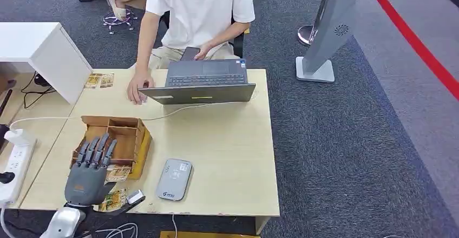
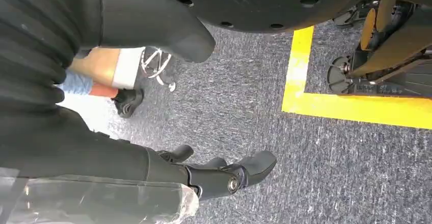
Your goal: Pass the card to the sensor for recognition and then transmit it.
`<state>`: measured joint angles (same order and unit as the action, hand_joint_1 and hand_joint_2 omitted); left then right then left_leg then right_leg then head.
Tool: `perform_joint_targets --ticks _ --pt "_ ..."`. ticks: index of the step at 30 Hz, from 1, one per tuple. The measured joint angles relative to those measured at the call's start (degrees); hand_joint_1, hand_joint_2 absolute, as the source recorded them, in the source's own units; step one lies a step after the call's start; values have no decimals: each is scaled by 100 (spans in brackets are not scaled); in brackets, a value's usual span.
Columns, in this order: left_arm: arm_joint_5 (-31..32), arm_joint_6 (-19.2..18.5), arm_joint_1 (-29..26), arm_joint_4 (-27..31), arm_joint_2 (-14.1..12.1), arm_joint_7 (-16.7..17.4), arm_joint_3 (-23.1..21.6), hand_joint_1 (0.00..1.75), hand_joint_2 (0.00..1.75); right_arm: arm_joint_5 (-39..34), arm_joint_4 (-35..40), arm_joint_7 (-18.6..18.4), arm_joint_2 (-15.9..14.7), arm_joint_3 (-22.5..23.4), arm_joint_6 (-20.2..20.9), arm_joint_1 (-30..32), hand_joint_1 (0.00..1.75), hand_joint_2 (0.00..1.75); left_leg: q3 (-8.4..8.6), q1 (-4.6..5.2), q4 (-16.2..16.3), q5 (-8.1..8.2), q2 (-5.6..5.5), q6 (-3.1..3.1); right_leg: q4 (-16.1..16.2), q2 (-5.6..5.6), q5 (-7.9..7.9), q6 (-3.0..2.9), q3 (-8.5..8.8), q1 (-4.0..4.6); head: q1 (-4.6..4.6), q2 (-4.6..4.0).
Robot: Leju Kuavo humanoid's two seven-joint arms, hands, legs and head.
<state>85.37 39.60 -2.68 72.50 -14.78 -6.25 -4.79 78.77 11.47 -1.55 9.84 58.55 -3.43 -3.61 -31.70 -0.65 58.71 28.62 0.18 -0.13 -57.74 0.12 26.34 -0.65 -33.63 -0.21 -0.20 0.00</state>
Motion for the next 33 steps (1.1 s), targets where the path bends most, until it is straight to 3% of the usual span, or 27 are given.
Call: perform_joint_targets --ticks 18,19,33 --pt "42 0 10 -35 4 -4 -234 0 175 7 0 0 0 0 -7 0 0 175 1 0 0 0 0 0 0 0 0 0 0 0 0 0" --pt "39 0 10 -37 4 -4 -251 175 175 7 0 0 0 0 -9 0 0 175 1 0 0 0 0 0 0 0 0 0 0 0 2 0" --pt "-385 0 68 -205 2 -306 -293 175 175 48 0 0 -2 0 -2 -2 0 175 1 0 0 0 0 0 0 0 0 0 0 0 0 0"
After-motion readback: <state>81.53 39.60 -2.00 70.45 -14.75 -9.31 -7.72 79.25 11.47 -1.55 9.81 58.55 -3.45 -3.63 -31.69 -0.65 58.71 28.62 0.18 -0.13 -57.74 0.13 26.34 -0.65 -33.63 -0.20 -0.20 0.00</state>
